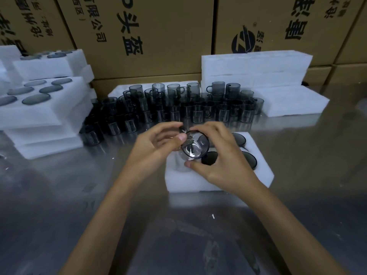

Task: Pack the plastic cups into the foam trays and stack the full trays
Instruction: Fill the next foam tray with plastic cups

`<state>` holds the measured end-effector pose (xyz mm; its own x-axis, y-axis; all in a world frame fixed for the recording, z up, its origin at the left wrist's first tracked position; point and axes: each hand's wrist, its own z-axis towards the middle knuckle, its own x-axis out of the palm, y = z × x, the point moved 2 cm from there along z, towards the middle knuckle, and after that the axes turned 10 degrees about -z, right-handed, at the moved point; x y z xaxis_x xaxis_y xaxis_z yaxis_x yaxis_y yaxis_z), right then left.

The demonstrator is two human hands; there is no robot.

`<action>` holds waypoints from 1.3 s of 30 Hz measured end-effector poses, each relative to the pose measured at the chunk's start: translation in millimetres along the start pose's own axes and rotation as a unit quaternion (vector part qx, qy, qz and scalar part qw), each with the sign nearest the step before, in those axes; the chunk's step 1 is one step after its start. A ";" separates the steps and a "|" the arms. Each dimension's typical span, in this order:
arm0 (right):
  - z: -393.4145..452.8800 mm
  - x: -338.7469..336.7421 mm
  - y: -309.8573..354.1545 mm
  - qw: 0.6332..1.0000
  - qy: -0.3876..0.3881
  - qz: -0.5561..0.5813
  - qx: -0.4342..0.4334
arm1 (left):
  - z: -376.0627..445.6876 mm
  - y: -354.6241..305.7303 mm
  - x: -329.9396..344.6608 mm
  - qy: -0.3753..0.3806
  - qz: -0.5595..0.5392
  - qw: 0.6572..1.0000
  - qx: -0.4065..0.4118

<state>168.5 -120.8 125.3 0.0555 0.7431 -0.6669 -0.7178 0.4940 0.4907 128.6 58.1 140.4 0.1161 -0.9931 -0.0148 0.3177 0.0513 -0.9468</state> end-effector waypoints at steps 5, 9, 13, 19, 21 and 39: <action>-2.8 5.8 4.2 0.997 0.065 -0.042 0.002 | -1.5 -2.8 -13.1 -0.018 0.068 0.996 -0.052; -6.1 6.3 5.4 0.992 0.089 -0.093 -0.008 | -0.7 4.7 -19.5 -0.012 0.109 0.990 -0.088; -7.8 7.3 6.7 0.989 0.092 -0.113 -0.009 | 1.7 12.7 -23.8 -0.014 0.186 0.978 -0.092; -6.6 6.6 4.6 0.988 0.089 -0.126 -0.006 | -3.0 5.1 -30.3 0.065 0.182 0.978 -0.083; -5.2 5.3 2.2 0.989 0.091 -0.114 0.001 | -4.2 2.6 -29.9 0.123 0.198 0.969 -0.081; -3.2 1.0 -16.6 0.988 0.088 -0.117 0.041 | -2.2 14.8 -29.1 0.124 0.248 0.955 -0.109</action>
<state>178.3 -129.7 114.7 0.0872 0.5181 -0.8509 -0.6407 0.6832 0.3503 127.9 87.5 126.1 -0.0331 -0.8487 -0.5278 0.0742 0.5245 -0.8482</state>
